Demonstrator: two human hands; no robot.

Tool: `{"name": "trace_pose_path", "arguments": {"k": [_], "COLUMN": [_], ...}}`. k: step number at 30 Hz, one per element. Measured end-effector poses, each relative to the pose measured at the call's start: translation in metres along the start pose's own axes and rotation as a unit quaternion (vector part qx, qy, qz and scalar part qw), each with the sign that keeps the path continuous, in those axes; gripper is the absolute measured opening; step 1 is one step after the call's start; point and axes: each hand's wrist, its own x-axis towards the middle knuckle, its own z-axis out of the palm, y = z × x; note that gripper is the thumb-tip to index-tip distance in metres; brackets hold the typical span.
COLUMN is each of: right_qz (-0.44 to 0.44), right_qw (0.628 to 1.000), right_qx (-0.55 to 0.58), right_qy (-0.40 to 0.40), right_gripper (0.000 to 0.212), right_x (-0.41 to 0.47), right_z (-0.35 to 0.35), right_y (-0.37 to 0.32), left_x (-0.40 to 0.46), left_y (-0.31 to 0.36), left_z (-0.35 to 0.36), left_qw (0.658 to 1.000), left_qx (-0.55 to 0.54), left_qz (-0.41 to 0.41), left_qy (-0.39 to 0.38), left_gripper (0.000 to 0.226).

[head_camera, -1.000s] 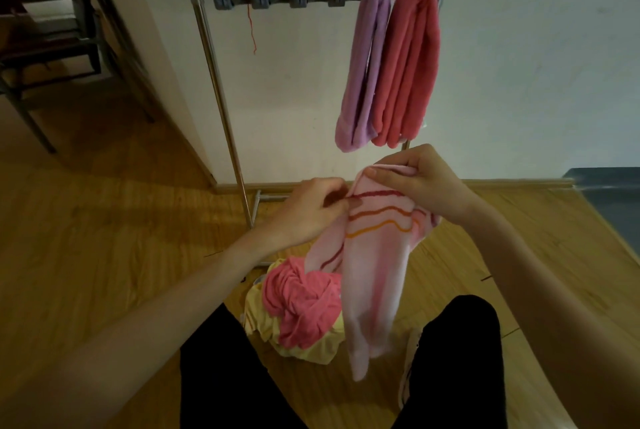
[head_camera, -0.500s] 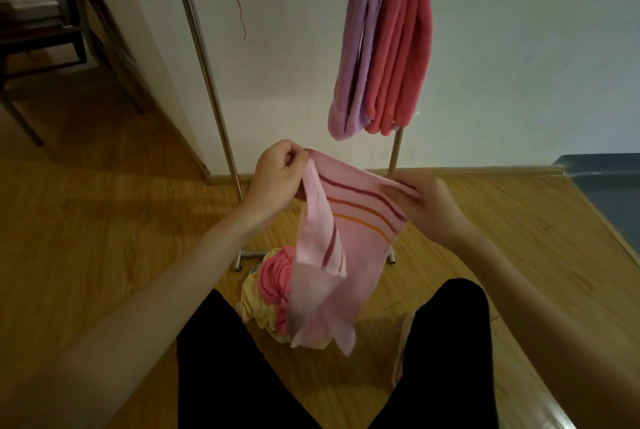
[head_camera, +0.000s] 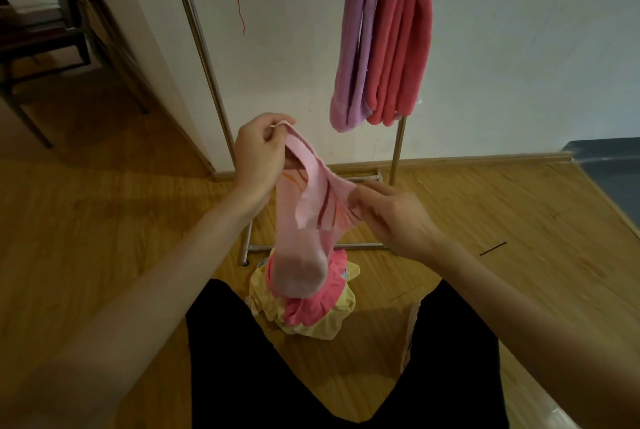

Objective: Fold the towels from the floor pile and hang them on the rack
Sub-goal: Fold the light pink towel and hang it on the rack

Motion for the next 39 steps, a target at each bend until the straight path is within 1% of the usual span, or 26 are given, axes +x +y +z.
{"name": "trace_pose_path", "arguments": {"k": [3,6,8,10,15,17,20,23,26,29,32,35,39], "right_qz": [0.033,0.084,0.118,0.144,0.209,0.229,0.241,0.246,0.243,0.234,0.208,0.179,0.118], "right_qw": [0.998,0.994,0.992,0.99,0.977,0.972,0.968,0.966,0.962,0.965,0.97,0.976,0.989], "right_qx": [0.043,0.064,0.05,0.01,-0.002,-0.001,0.01,0.046,0.089,0.077,0.072,0.078,0.061], "right_qy": [-0.015,-0.023,-0.019,-0.002,0.042,0.059,0.072,0.073,0.086,0.093,0.099,0.1,0.071], "right_gripper": [0.028,0.032,0.04,0.051,0.061,0.056,0.04,0.019,0.007,0.017,0.016,0.01,0.011], "right_x": [0.005,0.01,0.013,0.016,0.021,0.023,0.026,0.028,0.027,0.026,0.032,0.046,0.067], "right_z": [0.01,0.014,0.016,0.018,0.028,0.03,0.032,0.032,0.028,0.019,0.007,-0.009,-0.028], "right_y": [-0.009,-0.013,-0.013,-0.014,-0.012,-0.011,-0.009,-0.007,0.001,0.016,0.028,0.036,0.038], "left_x": [-0.006,-0.014,-0.018,-0.022,-0.026,-0.026,-0.025,-0.023,-0.018,-0.011,-0.006,0.0,0.007], "left_y": [0.002,0.004,0.006,0.009,0.018,0.021,0.023,0.024,0.025,0.024,0.022,0.018,0.014], "left_z": [0.003,0.006,0.007,0.008,0.008,0.008,0.008,0.008,0.003,-0.006,-0.012,-0.02,-0.037], "left_qw": [0.999,0.995,0.993,0.99,0.981,0.98,0.979,0.978,0.978,0.977,0.982,0.99,0.995], "left_qx": [-0.034,-0.073,-0.088,-0.113,-0.143,-0.144,-0.144,-0.148,-0.158,-0.167,-0.144,-0.092,-0.001], "left_qz": [-0.041,-0.062,-0.068,-0.079,-0.107,-0.112,-0.112,-0.114,-0.117,-0.114,-0.106,-0.096,-0.073], "left_qy": [0.001,-0.009,-0.023,-0.04,-0.076,-0.084,-0.091,-0.089,-0.076,-0.068,-0.061,-0.053,-0.075], "left_gripper": [0.018,0.017,0.017,0.017,0.016,0.017,0.017,0.018,0.017,0.012,0.013,0.014,0.009]}}
